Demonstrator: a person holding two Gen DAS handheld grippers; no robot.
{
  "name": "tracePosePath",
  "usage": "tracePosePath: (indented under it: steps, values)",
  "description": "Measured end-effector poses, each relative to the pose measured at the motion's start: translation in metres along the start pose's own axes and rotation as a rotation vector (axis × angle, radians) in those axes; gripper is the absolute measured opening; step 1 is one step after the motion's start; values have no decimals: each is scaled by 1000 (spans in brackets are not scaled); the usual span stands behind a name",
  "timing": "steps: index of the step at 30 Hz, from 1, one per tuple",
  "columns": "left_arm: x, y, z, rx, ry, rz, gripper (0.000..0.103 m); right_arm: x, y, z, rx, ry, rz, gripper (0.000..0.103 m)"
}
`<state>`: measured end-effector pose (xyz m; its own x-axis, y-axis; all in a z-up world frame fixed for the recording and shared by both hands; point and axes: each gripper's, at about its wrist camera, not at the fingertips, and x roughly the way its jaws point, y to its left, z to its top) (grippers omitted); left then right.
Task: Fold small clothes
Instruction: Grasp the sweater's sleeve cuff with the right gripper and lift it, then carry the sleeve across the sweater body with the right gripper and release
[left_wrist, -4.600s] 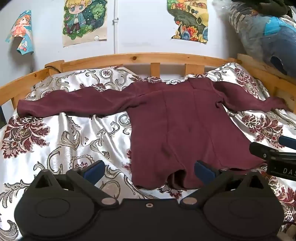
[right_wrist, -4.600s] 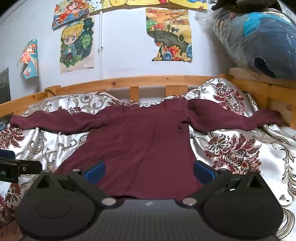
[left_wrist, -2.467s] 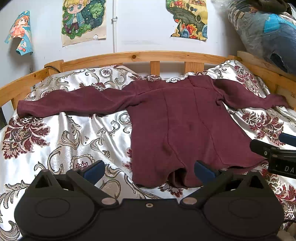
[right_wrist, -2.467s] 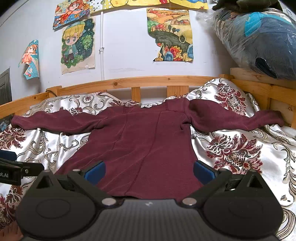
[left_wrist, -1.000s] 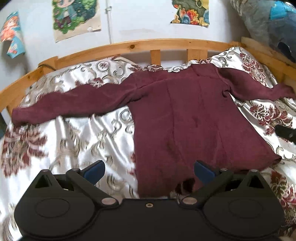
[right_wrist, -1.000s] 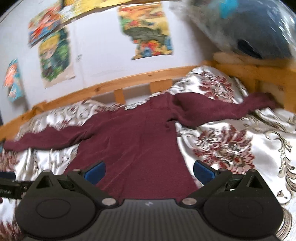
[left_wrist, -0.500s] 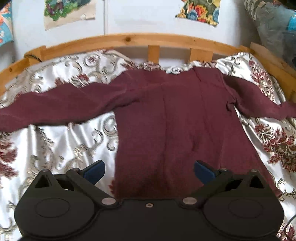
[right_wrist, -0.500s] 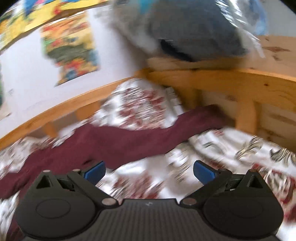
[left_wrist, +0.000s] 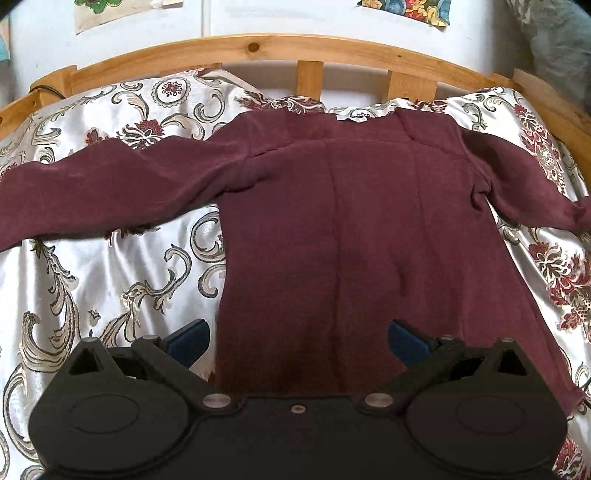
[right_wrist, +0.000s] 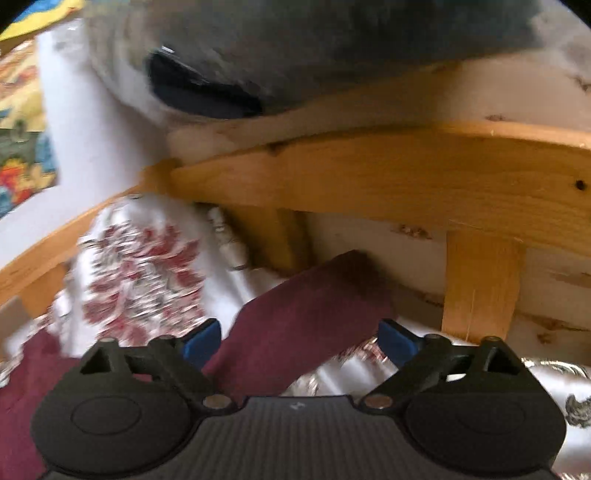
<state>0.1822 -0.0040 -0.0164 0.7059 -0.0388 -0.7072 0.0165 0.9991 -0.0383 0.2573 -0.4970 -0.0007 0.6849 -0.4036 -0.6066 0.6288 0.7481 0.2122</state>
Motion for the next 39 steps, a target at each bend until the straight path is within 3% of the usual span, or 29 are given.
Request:
tracePosePath:
  steps: [3,5,6,8,9,11,13,16,19,25,29,33,39]
  values:
    - [-1,1,1,11,0,6,102,19,1,2,19,9,-55,89]
    - [-3,2,1,20,-2,9,102,29,0,1,42,16,-79,80]
    - [-4,3,1,23,-2,10,102,33,-1,1,52,19,-88,74]
    - [-7,4,0,28,-4,12,102,36,-1,-2,57,25,-101,50]
    - [-8,4,0,30,-5,13,102,36,-1,-2,54,25,-91,45]
    - [-9,5,0,29,-8,16,102,33,4,-3,24,4,-85,20]
    - [-10,7,1,21,-12,20,102,26,9,-2,-4,-26,-70,14]
    - [-13,11,2,2,-18,19,102,1,26,1,-78,-120,-46,13]
    - [-17,14,5,-2,-33,21,102,-34,53,5,-180,-237,35,13]
    - [-28,25,11,-23,-82,48,102,-117,136,-10,-461,-455,336,12]
    - [-34,36,14,-57,-105,63,102,-165,195,-50,-669,-545,537,12]
    - [-39,49,14,-96,-125,78,102,-191,233,-103,-818,-514,703,12]
    - [-45,70,10,-138,-143,109,102,-218,255,-184,-1006,-434,847,12]
